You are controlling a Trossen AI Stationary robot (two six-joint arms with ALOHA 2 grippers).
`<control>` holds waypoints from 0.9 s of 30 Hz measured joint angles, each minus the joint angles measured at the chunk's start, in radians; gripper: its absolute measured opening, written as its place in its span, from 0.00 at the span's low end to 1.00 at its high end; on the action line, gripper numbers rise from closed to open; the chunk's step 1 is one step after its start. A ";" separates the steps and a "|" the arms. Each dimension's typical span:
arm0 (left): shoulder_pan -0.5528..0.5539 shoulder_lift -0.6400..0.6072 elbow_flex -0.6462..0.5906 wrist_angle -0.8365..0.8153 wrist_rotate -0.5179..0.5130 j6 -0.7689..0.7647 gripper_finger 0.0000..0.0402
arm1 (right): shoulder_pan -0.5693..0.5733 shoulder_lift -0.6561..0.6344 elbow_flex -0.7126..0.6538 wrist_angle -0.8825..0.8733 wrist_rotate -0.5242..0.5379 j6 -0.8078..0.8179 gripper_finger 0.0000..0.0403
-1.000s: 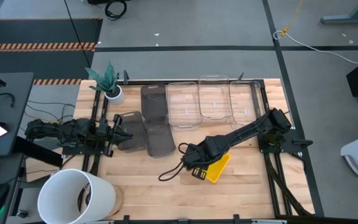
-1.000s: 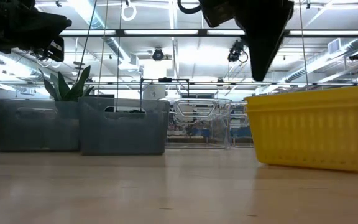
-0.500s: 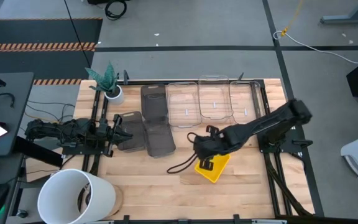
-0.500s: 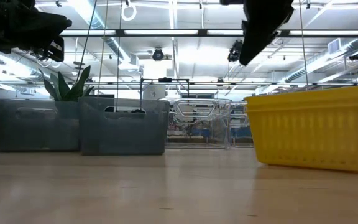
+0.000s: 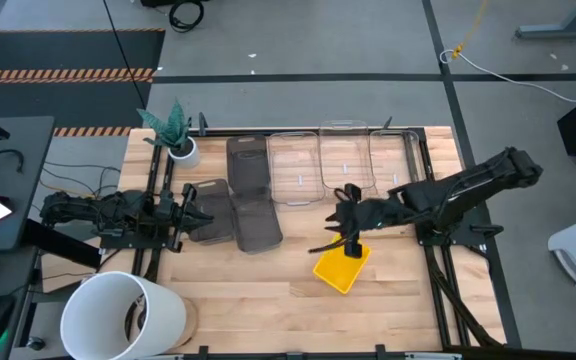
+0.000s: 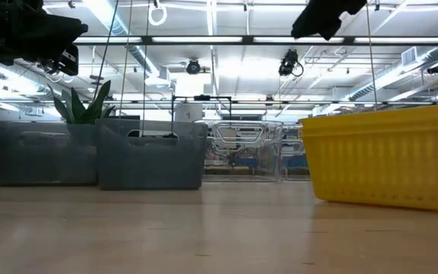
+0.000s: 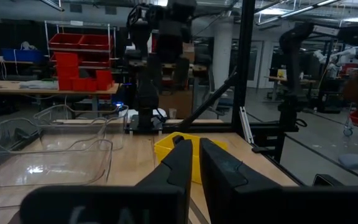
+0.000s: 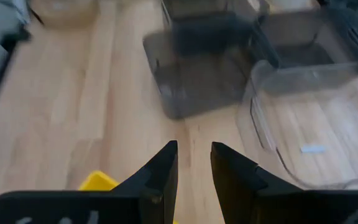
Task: Stack baskets by color
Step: Stack the bottom right black bin on the top black bin
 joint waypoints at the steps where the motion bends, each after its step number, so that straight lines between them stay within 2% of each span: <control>1: 0.000 0.000 0.000 0.000 0.000 0.000 0.09 | -0.009 -0.022 -0.021 0.033 -0.016 -0.013 0.25; 6: 0.000 0.000 0.000 0.005 0.000 0.004 0.08 | -0.053 -0.115 -0.155 0.201 -0.095 -0.076 0.25; 11: 0.000 0.000 0.000 0.001 0.000 -0.001 0.09 | -0.128 -0.171 -0.291 0.443 -0.208 -0.147 0.25; 14: 0.000 0.000 0.000 0.009 0.001 -0.071 0.09 | -0.178 -0.185 -0.357 0.560 -0.242 -0.191 0.25; 19: 0.000 0.000 0.000 0.007 0.000 -0.155 0.08 | -0.258 -0.182 -0.443 0.686 -0.308 -0.218 0.24; 27: 0.000 0.000 0.000 0.008 -0.027 -0.151 0.06 | -0.298 -0.179 -0.502 0.791 -0.314 -0.237 0.23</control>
